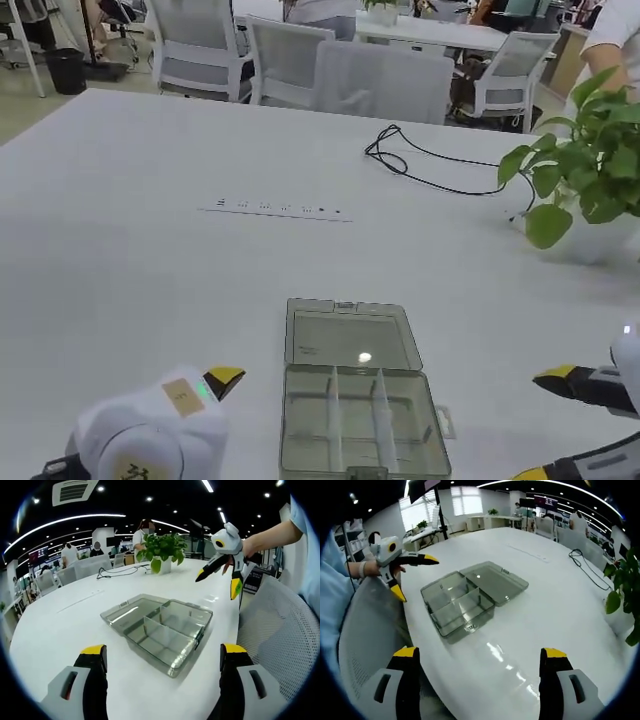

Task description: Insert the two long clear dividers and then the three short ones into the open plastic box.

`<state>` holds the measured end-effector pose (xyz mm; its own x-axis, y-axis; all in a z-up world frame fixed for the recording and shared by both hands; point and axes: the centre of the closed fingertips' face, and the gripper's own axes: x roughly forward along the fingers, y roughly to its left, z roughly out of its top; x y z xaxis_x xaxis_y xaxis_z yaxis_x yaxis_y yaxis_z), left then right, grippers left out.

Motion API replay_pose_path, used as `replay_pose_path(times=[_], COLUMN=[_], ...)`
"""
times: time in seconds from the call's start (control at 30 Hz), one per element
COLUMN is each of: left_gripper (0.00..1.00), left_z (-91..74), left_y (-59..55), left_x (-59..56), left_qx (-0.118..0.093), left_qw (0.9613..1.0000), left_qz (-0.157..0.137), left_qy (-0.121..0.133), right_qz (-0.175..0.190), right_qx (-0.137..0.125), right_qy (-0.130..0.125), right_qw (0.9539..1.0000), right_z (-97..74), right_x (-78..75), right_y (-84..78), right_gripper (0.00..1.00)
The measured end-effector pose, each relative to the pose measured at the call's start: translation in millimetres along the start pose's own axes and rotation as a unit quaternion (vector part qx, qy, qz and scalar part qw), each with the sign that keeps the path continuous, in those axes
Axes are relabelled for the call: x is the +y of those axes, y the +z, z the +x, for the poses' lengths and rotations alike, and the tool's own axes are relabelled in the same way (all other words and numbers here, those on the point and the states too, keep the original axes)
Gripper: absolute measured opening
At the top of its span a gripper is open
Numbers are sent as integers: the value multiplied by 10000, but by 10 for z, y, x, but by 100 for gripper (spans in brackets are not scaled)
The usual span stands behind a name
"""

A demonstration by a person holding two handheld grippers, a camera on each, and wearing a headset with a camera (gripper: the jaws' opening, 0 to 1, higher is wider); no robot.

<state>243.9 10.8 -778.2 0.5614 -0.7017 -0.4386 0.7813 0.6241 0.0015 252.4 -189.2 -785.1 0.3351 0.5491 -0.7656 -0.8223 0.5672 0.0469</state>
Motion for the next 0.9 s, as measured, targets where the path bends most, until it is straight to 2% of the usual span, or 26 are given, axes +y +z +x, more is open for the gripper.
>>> replay_pose_path(times=[0.1, 0.17, 0.2, 0.27, 0.33, 0.53, 0.63, 0.67, 0.8, 0.9], left_gripper=[95, 95, 95, 95, 96, 96, 96, 96, 96, 96], left_z=[0, 0, 2, 6, 8, 11, 14, 15, 16, 16], left_y=[-11, -14, -18, -29, -33, -43, -49, -50, -53, -56], left_x=[5, -3, -4, -12, -10, 3, 2, 5, 14, 14], left_qx=[17, 20, 30, 53, 75, 99, 118, 120, 125, 131], left_qw=[10000, 10000, 10000, 10000, 10000, 9999, 9999, 9999, 9999, 9999], left_qz=[-19, -34, -32, -25, -14, -48, -48, -42, -22, -23], left_qy=[7, -10, -10, -26, -17, 0, -3, 1, 19, 21], right_qz=[-381, -615, -844, -957, -1110, -1660, -1833, -1821, -2046, -2122], right_qx=[196, 381, 454, 577, 625, 1013, 1197, 1244, 1491, 1602], right_qy=[60, 121, 203, 199, 298, 474, 566, 580, 676, 716], right_qw=[9991, 9973, 9952, 9935, 9914, 9798, 9741, 9736, 9650, 9613], right_z=[42, 73, 85, 92, 111, 182, 245, 262, 324, 368], right_x=[-29, -73, -83, -119, -120, -129, -134, -132, -139, -155], right_y=[-26, -70, -78, -97, -85, -122, -157, -165, -230, -275], right_gripper=[100, 99, 98, 95, 93, 85, 76, 72, 56, 53])
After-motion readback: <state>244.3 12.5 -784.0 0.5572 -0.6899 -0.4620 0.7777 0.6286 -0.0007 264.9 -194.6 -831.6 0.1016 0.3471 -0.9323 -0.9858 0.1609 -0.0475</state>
